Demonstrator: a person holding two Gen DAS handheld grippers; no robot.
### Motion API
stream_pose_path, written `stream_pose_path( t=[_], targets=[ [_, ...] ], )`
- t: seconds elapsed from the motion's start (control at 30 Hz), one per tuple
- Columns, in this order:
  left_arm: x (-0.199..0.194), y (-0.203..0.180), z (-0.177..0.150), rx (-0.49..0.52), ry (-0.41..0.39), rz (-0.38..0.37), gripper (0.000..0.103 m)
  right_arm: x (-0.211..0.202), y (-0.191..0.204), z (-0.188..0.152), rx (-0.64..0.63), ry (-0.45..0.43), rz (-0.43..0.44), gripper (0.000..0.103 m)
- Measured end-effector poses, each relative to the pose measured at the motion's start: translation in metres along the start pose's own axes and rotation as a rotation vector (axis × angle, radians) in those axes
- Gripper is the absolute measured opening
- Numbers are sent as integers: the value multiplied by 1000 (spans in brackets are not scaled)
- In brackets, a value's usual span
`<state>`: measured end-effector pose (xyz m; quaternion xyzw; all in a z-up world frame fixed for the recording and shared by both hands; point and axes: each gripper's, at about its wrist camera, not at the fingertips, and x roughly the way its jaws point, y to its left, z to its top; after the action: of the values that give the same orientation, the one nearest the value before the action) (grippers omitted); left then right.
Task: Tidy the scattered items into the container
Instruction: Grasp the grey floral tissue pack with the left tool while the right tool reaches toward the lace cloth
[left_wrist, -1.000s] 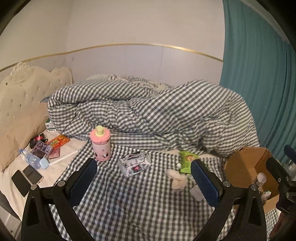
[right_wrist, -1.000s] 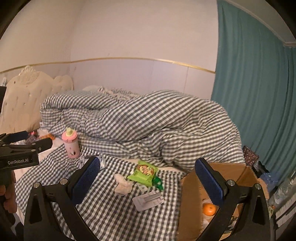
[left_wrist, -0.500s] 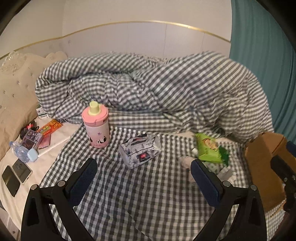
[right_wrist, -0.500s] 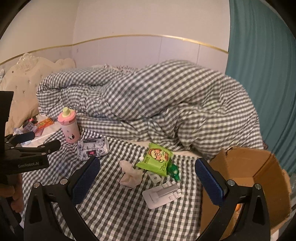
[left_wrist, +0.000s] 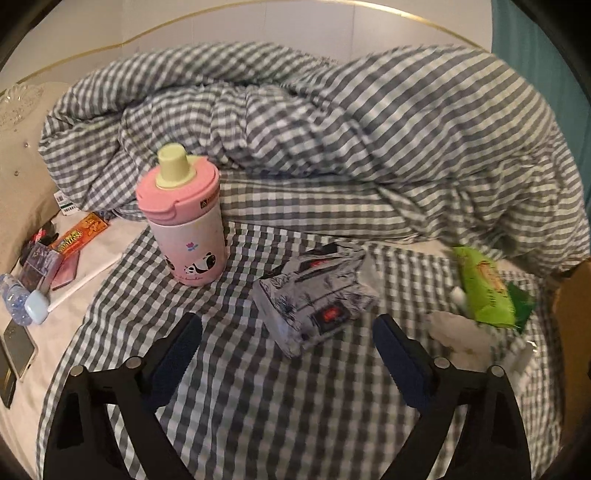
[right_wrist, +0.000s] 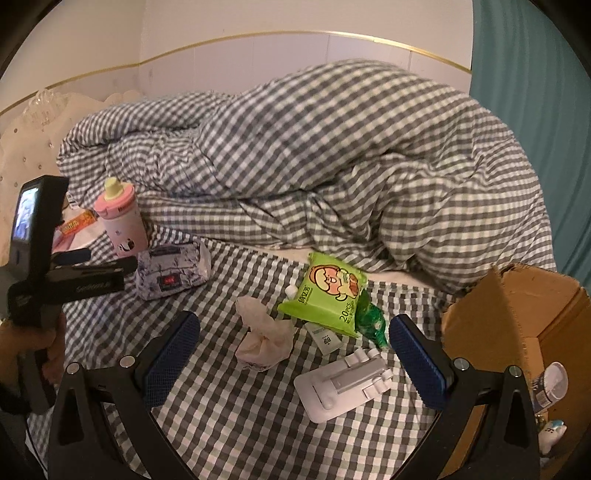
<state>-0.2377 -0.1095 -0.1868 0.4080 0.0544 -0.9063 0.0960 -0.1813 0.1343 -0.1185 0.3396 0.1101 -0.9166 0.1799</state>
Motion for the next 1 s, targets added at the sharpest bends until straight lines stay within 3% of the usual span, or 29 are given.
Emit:
stream_pose_path(
  t=[0.27,0.33,0.4,0.43,0.53,0.6,0.8,1.0],
  targets=[
    [51,10,-4,-31,55,29,91,29,4,-4,-9,38,8,103],
    [61,12,-6,-39,69,31,84,35,5,-4,-15,44,9,103],
    [70,13,-7,-44,91,27,62,41,7,-4,-19,51,10,103],
    [74,13,-7,-44,108,27,56,44,8,-4,-21,54,12,103],
    [82,13,-7,-53,129,16,45,51,11,-5,-27,58,15,103],
    [82,12,-5,-52,127,8,23,55,12,-6,-29,63,17,103],
    [74,8,0,-50,107,-1,7,65,16,-10,-30,80,25,103],
    [53,19,5,-89,55,-27,4,65,20,-11,-36,81,25,103]
  ],
)
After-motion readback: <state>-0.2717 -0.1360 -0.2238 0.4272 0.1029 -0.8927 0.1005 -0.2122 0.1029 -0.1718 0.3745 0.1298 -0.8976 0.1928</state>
